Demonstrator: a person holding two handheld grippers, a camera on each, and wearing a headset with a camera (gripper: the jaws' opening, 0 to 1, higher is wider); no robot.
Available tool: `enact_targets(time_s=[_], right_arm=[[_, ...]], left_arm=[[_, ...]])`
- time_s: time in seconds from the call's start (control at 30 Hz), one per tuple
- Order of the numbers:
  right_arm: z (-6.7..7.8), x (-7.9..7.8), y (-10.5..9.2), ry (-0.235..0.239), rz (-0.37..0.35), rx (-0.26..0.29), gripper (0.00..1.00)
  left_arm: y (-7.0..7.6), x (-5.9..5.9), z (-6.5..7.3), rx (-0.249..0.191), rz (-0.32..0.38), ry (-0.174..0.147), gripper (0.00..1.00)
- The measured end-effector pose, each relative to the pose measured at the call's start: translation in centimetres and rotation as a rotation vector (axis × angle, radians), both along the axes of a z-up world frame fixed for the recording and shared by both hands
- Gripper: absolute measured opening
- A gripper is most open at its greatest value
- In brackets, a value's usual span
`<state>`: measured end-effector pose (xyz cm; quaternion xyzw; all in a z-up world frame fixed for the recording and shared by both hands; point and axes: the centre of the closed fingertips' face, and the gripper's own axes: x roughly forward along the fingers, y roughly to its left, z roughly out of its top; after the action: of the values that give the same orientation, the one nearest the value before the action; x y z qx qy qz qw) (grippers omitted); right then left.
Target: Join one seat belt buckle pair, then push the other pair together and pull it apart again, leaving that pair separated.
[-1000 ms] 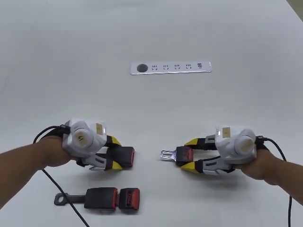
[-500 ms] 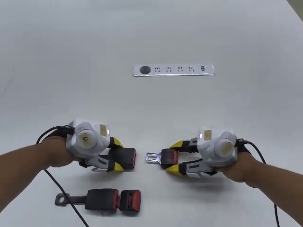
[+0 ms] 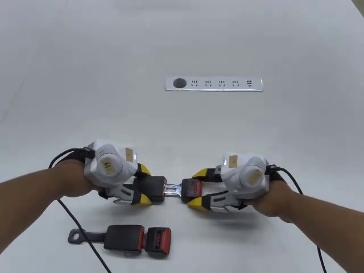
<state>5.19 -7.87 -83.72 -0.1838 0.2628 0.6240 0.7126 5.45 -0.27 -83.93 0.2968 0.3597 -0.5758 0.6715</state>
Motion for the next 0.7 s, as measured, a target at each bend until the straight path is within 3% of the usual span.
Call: enact_targets(time_s=[0.13, 0.17, 0.23, 0.7], right_arm=[[0.1, -0.1, 1.1, 0.013, -0.001, 0.003, 0.36], [0.0, 0.1, 1.3, -0.015, 0.019, -0.019, 0.36], [0.0, 0.1, 1.3, 0.010, 0.009, -0.008, 0.36], [-0.1, -0.1, 1.9, 0.035, 0.048, -0.053, 0.35]], left_arm=[[0.0, 0.0, 0.0, 0.001, -0.006, -0.003, 0.37], [0.0, 0.0, 0.0, 0.003, -0.011, -0.003, 0.37], [0.0, 0.0, 0.0, 0.000, -0.013, -0.002, 0.37], [-0.2, -0.2, 0.0, 0.004, -0.060, -0.013, 0.35]])
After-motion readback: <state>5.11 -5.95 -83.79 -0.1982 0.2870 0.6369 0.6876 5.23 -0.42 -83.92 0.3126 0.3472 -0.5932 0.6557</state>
